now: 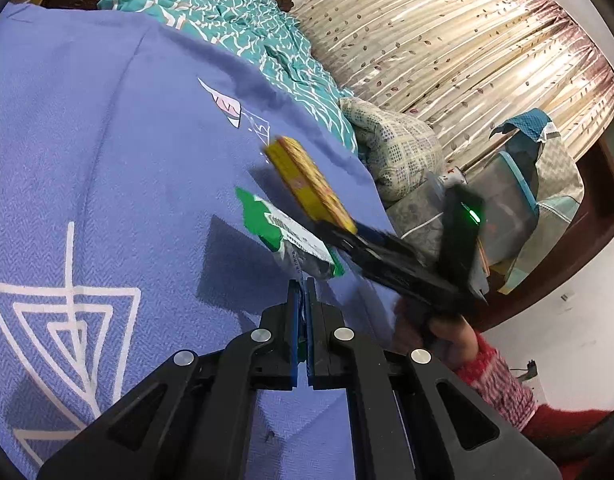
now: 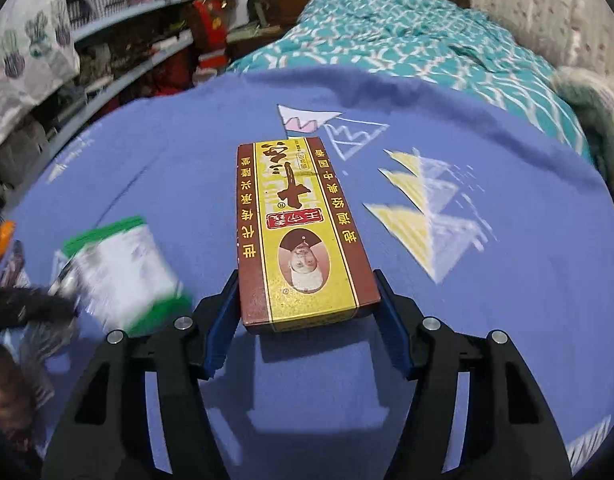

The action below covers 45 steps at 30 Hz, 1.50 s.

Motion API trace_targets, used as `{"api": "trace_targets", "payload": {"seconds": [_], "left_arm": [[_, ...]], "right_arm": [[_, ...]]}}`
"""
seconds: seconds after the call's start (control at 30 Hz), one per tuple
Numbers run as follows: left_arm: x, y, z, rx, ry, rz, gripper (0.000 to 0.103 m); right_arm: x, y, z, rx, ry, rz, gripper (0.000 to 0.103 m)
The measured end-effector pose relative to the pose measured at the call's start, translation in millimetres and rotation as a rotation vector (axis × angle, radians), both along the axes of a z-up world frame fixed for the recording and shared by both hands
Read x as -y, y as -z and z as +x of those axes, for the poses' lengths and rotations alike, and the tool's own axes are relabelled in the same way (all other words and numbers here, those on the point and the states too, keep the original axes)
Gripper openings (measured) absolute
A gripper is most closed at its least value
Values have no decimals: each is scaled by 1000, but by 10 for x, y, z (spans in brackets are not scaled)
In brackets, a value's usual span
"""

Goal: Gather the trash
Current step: 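Grasp the yellow box with the right tool, then carry packet and yellow box over the beige bin and open both tools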

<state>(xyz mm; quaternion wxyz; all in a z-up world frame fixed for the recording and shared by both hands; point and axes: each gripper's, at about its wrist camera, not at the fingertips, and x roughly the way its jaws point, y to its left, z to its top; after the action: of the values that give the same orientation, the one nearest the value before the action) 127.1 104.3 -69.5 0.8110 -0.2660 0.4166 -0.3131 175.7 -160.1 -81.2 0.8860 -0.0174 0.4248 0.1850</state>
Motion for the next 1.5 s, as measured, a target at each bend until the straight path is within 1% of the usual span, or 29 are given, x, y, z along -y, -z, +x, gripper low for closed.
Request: {"api": "trace_targets", "payload": {"seconds": [0.13,0.23,0.3,0.47,0.6,0.7,0.77,0.87,1.03,1.1,1.2,1.3,1.37,1.43,1.47,1.5], "left_arm": [[61,-52,-58,24,1,40,2],[141,-74,-98,20,21,25,2],[216,-119,-126,31,37,29,2],[524,-326,-191,77,107,33,2],[939,-446,-179,99,194,49,2],[1418,-528,-132,108,282,70,2],[1848,-583,-103,121,360,91,2],[2507,-636,-84,137,467,125,2],[3853,-635,-72,133,665,164,2],[4408,-589,-84,135,732,195,2],[5113,-493,-94,144,802,248,2],[5601,-375,-76,135,844,289,3],[5912,-280,-52,133,857,326,3],[6120,-166,15,121,846,358,12],[6191,-109,61,107,839,374,32],[6248,-48,99,94,826,396,60]], "right_arm": [[389,-39,-487,9,69,26,64],[678,-7,-748,22,145,33,64],[893,-28,-919,40,203,36,64],[1380,-64,-1226,61,339,73,64],[1736,-140,-1515,100,434,97,64],[2083,-204,-1756,139,515,104,64],[2368,-225,-1902,160,580,104,64],[2914,-230,-2133,179,700,110,64],[3915,-160,-2456,172,905,134,64],[4239,-117,-2473,152,953,150,64],[4605,-10,-2458,127,1006,170,64],[4858,97,-2318,108,1027,187,64],[4924,153,-2189,97,1035,177,64],[4984,209,-2084,86,1033,170,65],[4987,232,-2012,82,1021,174,66],[4974,260,-1951,73,1005,181,75]]}}
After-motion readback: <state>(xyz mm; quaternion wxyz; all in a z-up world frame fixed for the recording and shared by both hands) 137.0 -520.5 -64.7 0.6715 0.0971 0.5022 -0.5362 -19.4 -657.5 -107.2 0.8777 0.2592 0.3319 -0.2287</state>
